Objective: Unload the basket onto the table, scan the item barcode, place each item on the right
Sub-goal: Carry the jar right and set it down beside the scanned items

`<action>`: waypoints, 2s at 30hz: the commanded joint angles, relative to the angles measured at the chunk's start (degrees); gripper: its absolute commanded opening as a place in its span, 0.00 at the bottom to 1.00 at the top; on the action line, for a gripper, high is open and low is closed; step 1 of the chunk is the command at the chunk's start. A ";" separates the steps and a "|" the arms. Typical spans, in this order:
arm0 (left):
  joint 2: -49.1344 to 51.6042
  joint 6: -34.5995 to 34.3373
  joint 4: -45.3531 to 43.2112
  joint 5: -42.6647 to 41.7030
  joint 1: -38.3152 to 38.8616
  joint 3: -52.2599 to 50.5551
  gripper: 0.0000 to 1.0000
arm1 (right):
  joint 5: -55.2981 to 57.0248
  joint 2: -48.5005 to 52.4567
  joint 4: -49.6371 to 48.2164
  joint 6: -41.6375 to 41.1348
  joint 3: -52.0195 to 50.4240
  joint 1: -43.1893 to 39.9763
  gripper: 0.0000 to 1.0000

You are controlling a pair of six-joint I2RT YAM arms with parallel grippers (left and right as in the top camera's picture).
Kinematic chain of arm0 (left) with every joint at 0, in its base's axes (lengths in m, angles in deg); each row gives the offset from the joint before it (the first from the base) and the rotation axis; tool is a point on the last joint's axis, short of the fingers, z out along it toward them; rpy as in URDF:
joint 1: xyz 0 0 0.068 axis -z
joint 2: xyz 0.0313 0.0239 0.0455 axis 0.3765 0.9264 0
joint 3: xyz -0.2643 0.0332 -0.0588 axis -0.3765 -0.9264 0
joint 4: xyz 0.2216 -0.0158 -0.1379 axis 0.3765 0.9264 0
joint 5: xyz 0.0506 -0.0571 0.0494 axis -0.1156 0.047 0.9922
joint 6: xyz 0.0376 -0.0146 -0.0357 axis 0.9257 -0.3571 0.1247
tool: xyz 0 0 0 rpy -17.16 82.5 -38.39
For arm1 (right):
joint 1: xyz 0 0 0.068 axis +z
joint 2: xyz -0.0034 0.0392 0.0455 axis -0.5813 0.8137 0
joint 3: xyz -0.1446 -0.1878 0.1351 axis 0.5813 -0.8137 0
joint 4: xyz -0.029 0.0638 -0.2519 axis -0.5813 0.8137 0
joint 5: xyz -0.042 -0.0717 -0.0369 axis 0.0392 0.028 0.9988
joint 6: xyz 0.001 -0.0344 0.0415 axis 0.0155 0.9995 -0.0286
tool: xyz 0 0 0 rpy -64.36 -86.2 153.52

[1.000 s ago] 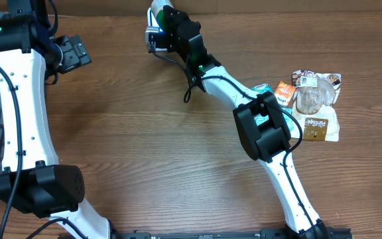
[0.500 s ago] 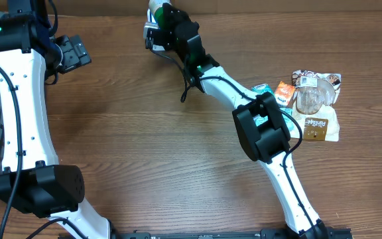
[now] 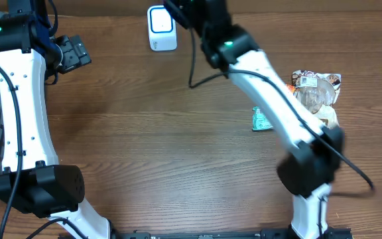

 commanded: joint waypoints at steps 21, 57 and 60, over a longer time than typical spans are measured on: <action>0.42 0.17 0.00 0.28 0.39 0.20 0.99 | -12.41 -2.08 56.26 -22.34 0.44 -2.43 0.34; 0.42 0.20 0.00 0.28 0.39 0.20 0.99 | -10.14 13.25 69.11 -23.91 0.46 -18.12 1.00; 0.42 0.20 0.00 0.28 0.39 0.20 0.99 | -10.82 13.05 70.18 -23.91 1.44 -18.03 1.00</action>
